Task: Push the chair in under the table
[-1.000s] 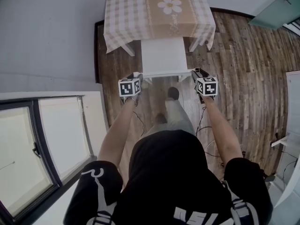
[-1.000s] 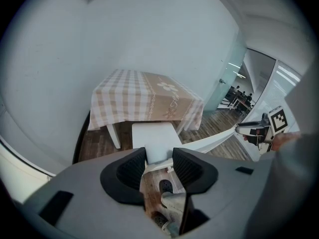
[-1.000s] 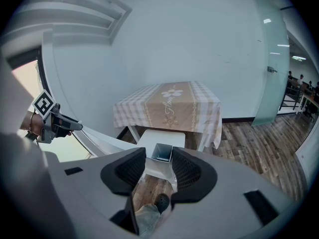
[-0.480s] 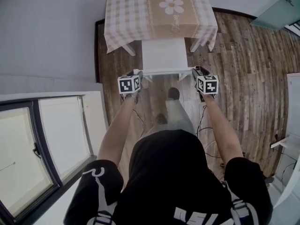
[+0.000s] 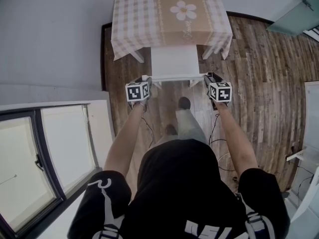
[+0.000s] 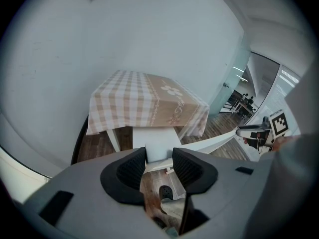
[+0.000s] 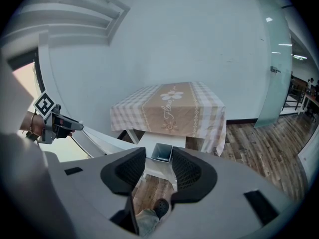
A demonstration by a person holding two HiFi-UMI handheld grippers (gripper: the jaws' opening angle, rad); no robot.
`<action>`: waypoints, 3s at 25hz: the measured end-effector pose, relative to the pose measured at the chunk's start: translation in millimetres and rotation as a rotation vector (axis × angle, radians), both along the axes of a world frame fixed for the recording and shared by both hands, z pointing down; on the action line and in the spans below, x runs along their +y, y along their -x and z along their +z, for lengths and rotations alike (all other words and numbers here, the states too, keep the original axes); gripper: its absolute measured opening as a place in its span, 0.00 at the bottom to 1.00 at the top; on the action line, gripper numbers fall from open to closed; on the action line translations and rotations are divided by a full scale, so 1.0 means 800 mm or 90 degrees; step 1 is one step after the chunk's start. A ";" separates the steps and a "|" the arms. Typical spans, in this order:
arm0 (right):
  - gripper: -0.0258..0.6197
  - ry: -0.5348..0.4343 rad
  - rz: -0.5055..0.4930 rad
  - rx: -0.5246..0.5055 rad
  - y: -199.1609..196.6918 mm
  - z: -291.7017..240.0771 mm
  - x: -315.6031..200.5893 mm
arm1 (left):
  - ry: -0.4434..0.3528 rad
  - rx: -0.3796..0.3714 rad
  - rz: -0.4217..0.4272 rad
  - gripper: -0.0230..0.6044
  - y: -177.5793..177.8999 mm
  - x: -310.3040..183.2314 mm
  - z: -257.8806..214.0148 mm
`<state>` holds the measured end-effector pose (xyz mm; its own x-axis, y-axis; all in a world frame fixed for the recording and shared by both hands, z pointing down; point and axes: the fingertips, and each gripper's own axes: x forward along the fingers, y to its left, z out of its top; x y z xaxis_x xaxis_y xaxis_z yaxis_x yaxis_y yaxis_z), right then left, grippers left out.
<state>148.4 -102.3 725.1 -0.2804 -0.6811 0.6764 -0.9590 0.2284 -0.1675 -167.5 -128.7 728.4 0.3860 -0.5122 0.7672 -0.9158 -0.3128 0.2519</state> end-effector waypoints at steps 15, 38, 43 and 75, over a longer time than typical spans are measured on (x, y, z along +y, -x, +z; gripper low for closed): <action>0.31 0.023 -0.014 -0.007 -0.003 -0.001 -0.029 | 0.032 -0.002 0.011 0.32 -0.003 -0.027 -0.001; 0.30 0.032 -0.015 -0.004 -0.010 -0.001 -0.105 | 0.028 -0.021 0.003 0.33 -0.008 -0.099 -0.002; 0.30 0.037 -0.015 -0.003 -0.009 -0.002 -0.113 | 0.032 -0.022 -0.006 0.33 -0.006 -0.106 -0.003; 0.32 0.037 -0.076 -0.039 -0.011 -0.001 -0.176 | 0.040 -0.062 -0.066 0.32 -0.009 -0.163 -0.010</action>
